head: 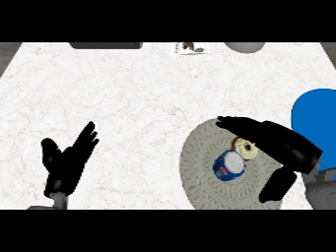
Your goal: Pick the can from the placemat and place it in the plate
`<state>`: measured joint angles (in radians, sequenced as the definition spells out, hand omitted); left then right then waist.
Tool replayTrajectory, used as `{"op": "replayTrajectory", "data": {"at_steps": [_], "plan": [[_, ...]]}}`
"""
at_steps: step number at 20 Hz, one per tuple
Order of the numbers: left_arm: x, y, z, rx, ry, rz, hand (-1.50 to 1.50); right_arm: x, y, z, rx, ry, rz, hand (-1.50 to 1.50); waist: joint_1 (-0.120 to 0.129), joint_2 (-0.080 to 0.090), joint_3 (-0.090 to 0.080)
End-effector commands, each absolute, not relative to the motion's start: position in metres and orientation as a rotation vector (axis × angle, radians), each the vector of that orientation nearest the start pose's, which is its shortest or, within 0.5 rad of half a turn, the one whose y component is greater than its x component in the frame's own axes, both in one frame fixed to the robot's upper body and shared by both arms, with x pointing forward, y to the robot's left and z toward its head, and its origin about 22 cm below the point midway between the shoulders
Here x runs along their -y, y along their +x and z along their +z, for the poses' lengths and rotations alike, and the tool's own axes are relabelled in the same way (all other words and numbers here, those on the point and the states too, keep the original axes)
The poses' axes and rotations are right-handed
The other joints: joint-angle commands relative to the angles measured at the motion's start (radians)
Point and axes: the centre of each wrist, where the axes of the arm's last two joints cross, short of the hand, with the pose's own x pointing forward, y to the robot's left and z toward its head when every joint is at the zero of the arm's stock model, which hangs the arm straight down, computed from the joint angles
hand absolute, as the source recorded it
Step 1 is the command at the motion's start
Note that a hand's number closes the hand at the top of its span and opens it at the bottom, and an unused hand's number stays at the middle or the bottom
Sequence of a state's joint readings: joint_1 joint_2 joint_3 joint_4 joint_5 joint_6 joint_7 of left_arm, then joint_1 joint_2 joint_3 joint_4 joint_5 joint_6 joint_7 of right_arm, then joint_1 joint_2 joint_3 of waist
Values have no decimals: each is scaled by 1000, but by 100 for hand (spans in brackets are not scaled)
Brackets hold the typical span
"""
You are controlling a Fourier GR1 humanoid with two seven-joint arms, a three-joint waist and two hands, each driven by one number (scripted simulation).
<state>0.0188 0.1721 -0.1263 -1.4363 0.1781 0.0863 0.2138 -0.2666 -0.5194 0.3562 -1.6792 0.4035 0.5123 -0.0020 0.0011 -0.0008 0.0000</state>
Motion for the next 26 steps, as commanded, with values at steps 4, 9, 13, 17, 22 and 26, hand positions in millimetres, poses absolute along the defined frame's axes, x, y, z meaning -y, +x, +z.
{"op": "replayTrajectory", "data": {"at_steps": [4, 9, 13, 17, 22, 26], "plan": [[-226, 240, -19, 1187, 10, 0, 0, 216, 261, 69, 1443, -244, 1490, -150, 0, 0, 0], [-241, 234, -30, 1191, -2, -1, 0, 211, 267, 65, 1386, -320, 1513, -150, 1, 0, 0], [-235, 253, -25, 1179, 4, -17, 0, 216, 273, 68, 1358, -307, 1530, -150, -2, 1, 0], [-240, 239, -22, 1198, 2, -17, 0, 201, 279, 48, 1332, -281, 1567, -150, 2, 1, 0], [-246, 226, -32, 1193, -4, -4, 0, 189, 279, 48, 1328, -285, 1585, -150, 1, 0, 0], [-242, 234, -44, 1185, 10, -20, 0, 193, 285, 25, 1333, -310, 1748, 150, 3, 2, 0]]}}
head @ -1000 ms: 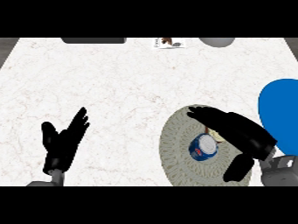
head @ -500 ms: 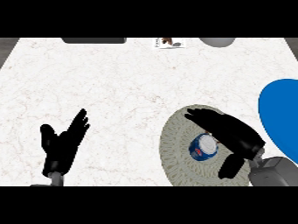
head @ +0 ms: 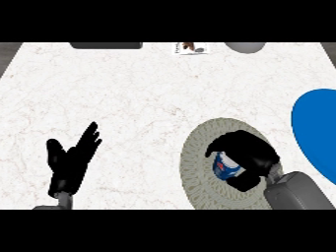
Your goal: Pick the can from the placemat and place it in the plate
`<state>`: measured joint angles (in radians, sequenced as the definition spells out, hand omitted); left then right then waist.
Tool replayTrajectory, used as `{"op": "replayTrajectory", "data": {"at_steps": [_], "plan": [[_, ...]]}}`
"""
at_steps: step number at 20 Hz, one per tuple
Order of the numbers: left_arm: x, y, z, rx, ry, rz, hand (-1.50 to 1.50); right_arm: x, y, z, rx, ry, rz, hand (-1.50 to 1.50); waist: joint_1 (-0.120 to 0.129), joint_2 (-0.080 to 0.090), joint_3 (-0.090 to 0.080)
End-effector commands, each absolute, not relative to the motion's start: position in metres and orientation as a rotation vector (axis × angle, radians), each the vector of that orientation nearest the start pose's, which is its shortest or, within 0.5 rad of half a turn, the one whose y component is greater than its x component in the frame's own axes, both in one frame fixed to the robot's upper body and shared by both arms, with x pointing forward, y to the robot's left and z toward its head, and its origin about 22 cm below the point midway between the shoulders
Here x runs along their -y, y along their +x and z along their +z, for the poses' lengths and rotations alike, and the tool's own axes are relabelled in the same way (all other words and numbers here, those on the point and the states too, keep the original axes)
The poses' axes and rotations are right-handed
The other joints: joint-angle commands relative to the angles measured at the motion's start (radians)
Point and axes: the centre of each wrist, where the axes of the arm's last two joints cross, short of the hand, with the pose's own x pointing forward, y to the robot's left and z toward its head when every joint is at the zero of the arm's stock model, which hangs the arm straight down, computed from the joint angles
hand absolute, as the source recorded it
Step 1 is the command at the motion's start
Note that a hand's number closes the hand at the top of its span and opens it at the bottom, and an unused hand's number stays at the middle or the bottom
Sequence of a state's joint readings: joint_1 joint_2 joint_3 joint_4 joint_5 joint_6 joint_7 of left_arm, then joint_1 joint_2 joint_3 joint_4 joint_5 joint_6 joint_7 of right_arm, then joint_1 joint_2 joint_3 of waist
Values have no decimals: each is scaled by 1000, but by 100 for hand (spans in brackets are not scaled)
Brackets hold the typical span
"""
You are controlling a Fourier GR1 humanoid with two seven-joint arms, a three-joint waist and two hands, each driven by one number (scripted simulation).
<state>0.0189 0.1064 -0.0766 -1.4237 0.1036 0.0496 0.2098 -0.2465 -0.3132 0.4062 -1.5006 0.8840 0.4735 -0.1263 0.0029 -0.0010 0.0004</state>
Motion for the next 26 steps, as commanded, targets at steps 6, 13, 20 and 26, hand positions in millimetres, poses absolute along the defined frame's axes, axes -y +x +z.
{"op": "replayTrajectory", "data": {"at_steps": [6, 13, 20, 26], "plan": [[-230, 230, -47, 1182, 14, 7, 0, 206, 282, 19, 1402, -371, 1729, 150, -1, 1, 0], [-252, 224, -40, 1181, 55, 56, 0, 179, 238, -8, 1054, -727, 1055, 150, -71, -15, -2], [-247, 233, -35, 1181, 12, 20, 0, 129, 212, 55, 1481, -1032, 614, 150, -36, -12, -1], [-240, 238, -27, 1186, 11, 0, 0, 123, 177, 69, 1485, -1167, 334, 150, -20, -5, -1]]}}
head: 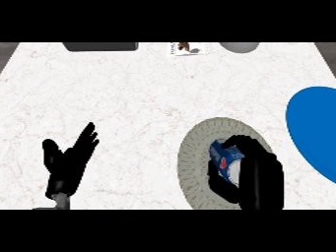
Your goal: Pick the can from the placemat and place it in the plate
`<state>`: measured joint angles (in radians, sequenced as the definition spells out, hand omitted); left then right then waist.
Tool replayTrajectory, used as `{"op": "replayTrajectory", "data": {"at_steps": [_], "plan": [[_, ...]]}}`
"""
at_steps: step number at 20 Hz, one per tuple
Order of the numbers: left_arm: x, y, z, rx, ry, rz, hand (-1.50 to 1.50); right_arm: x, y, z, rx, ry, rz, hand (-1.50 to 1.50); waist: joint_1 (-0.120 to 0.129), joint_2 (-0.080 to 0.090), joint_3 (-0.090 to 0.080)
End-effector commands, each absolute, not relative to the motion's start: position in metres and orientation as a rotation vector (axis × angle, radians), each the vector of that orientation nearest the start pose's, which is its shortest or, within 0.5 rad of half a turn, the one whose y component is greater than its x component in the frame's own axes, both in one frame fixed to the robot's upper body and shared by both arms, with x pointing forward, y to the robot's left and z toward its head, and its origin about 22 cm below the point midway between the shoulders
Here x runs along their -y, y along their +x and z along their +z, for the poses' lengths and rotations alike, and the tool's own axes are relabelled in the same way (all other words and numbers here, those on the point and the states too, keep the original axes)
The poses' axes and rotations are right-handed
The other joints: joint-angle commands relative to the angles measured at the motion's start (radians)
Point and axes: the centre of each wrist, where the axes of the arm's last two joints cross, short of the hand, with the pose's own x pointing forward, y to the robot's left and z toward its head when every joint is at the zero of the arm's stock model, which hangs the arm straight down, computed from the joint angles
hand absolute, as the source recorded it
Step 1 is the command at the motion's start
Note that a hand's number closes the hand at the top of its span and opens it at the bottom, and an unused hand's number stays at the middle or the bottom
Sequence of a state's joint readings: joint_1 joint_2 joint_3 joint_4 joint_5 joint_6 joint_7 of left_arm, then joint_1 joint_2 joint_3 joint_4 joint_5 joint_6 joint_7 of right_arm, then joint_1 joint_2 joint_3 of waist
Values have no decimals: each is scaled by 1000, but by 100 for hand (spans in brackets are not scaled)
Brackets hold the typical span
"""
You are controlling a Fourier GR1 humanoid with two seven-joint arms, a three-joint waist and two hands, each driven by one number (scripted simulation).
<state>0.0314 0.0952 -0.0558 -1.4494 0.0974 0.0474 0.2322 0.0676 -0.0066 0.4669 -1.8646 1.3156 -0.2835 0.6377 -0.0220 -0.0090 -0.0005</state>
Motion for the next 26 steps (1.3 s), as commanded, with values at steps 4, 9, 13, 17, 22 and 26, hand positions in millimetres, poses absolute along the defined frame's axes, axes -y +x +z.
{"op": "replayTrajectory", "data": {"at_steps": [4, 9, 13, 17, 22, 26], "plan": [[-240, 229, -29, 1184, 7, 2, 0, 150, 189, 69, 1484, -1225, 116, 150, 18, 7, 1], [-231, 221, -30, 1192, 8, -15, 0, 165, 179, 71, 1510, -1212, -89, 150, 20, 7, 1], [-242, 231, -31, 1176, 19, -22, 0, 232, 183, 64, 1534, -1268, -137, 150, 18, 9, 2], [-251, 231, -37, 1174, 0, -4, 0, 279, 211, 39, 1483, -1379, -149, 150, 24, 11, 2], [-238, 245, -31, 1175, -1, -8, 0, 353, 238, 60, 1472, -1460, -245, 150, 25, 12, 3], [-235, 233, -35, 1204, -17, 2, 0, 386, 253, 45, 1473, -1447, -248, 150, 29, 11, 2]]}}
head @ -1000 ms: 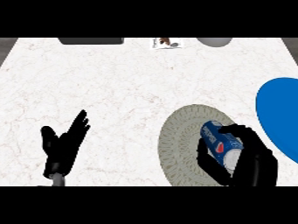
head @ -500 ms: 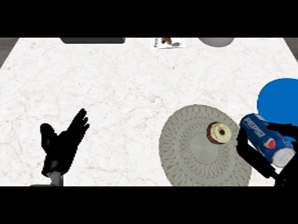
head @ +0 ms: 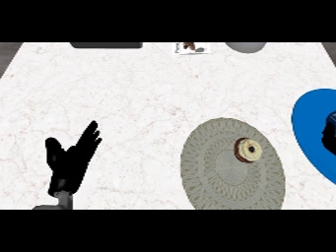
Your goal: Pick the can from the placemat and place it in the plate
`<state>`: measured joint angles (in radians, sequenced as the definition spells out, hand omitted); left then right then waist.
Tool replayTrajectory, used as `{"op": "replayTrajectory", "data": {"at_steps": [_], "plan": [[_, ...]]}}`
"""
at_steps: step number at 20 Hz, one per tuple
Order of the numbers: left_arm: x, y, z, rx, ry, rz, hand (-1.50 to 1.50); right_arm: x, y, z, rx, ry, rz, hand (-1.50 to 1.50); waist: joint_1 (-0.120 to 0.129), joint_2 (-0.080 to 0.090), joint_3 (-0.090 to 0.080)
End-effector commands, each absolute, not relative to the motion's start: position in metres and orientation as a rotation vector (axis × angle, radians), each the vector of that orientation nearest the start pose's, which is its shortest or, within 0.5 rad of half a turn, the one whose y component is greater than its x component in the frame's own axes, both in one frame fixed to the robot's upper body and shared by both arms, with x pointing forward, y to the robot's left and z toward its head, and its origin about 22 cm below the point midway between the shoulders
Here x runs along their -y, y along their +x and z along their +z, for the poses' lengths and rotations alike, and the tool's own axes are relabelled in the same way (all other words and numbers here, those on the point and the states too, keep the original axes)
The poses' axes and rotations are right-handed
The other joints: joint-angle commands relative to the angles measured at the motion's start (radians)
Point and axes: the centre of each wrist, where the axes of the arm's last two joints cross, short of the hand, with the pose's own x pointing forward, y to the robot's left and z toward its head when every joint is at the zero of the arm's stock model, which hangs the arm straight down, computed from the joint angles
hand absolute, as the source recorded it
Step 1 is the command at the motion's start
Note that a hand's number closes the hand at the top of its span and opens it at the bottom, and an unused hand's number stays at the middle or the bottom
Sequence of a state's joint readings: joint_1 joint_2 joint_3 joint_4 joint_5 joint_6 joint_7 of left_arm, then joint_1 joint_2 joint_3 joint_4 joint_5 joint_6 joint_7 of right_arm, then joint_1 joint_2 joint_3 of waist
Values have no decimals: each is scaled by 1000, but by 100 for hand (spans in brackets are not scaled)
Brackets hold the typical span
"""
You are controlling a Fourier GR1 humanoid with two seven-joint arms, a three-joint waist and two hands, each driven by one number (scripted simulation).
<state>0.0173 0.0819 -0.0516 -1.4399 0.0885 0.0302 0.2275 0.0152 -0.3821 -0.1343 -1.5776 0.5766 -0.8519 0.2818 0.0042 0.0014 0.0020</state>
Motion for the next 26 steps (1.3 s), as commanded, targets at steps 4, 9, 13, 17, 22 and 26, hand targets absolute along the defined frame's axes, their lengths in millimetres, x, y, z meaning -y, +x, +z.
{"op": "replayTrajectory", "data": {"at_steps": [4, 9, 13, 17, 22, 26], "plan": [[-238, 223, -38, 1183, -12, -5, 0, 415, 258, 13, 1464, -1453, -223, 150, 6, 1, 0], [-239, 236, -34, 1185, -11, -17, 0, 483, 268, 41, 1477, -1442, -255, 150, 10, 3, 1], [-231, 247, -22, 1206, -37, -40, 0, 491, 247, -4, 1072, -1337, -15, -150, 41, 18, 3], [-239, 251, -27, 1208, -26, -64, 0, 480, 287, 1, 1143, -1186, -26, -150, 48, 17, 4], [-230, 250, -29, 1198, -24, -47, 0, 491, 279, -4, 1361, -1088, -85, -150, 28, 13, 5], [-234, 236, -42, 1194, -9, -34, 0, 486, 288, 0, 1509, -1089, -276, -150, 22, 9, 3]]}}
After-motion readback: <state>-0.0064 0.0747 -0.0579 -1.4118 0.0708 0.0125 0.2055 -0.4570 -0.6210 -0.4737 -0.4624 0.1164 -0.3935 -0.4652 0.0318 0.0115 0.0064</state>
